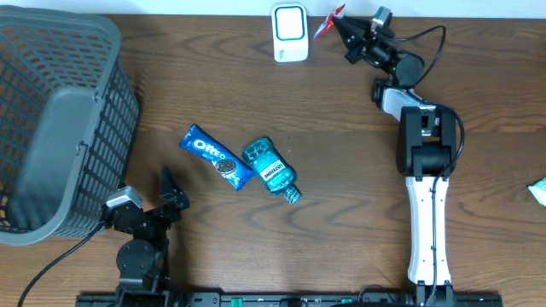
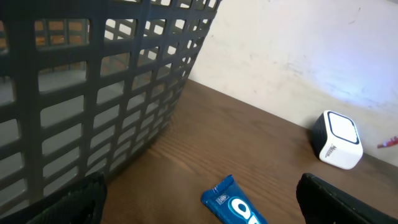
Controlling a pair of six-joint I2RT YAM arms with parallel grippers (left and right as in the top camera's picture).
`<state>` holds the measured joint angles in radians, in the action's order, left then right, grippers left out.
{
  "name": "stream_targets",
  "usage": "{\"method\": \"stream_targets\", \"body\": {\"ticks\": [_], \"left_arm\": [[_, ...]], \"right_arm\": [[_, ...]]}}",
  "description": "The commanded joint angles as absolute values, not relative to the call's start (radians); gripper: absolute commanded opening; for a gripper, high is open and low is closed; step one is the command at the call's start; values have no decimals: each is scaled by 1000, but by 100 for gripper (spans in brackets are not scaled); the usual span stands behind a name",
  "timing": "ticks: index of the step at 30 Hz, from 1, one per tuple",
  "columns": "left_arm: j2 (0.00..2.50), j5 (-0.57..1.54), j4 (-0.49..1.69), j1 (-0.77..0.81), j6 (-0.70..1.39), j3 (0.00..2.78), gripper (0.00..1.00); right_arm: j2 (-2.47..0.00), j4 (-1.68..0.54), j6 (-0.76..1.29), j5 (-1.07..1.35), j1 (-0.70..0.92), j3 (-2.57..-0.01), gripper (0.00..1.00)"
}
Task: Scan the item barcode
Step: 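Bring the red stick back and lower it onto the table center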
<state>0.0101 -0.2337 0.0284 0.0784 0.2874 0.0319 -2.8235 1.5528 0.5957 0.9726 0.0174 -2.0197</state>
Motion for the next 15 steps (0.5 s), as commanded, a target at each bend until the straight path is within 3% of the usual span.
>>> {"method": "stream_targets", "body": {"ticks": [1,7,11,15], "left_arm": [[4,-231,47,73,281,4,98],[4,-231,47,73,281,4,98],[4,-231,47,73,281,4,98],[4,-231,47,73,281,4,98]], "right_arm": [[-2720,1576,746,1000,9,-2042,1],[-2637,1564,1050,795,-6,-2042,1],[-2593,1575,1666,487,11,-2042,1],[-2527,1572,1704,397,47,-2042,1]]}}
